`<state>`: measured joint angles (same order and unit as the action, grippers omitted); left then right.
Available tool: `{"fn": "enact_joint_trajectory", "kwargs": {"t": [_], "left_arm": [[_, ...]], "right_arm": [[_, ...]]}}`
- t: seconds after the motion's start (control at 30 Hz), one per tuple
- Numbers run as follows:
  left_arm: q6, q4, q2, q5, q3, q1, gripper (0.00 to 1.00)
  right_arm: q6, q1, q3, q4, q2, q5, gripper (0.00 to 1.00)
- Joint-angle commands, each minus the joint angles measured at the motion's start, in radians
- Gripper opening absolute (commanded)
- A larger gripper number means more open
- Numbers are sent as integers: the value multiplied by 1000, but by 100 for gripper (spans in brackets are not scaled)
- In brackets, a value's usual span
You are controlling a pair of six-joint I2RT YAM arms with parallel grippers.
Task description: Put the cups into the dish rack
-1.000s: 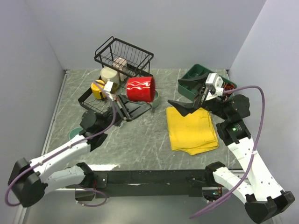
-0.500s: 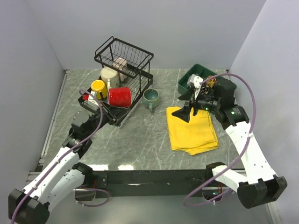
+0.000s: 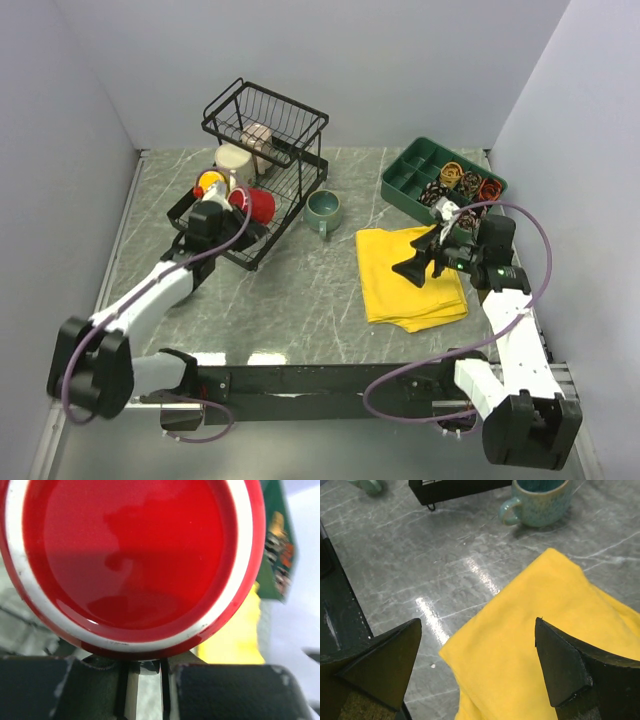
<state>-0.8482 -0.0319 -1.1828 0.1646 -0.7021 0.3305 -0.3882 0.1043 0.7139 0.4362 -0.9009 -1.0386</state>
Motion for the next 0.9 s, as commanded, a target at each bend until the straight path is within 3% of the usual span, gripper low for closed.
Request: {"fn": "enact_joint_trajectory", "kwargs": {"t": [0.0,0.3,0.87], "left_arm": [[129,-89,-104,-140,-149,-4,1],[100,-100,-372,-267,-299,-5,1],[74,-65,-652,-310,-531,7,4]], "right_arm": [[-14,29,12,-62,69,-52,100],[-6,67,7,-67,89,-78,100],[-24,75,15,-47,71,-80,100]]}}
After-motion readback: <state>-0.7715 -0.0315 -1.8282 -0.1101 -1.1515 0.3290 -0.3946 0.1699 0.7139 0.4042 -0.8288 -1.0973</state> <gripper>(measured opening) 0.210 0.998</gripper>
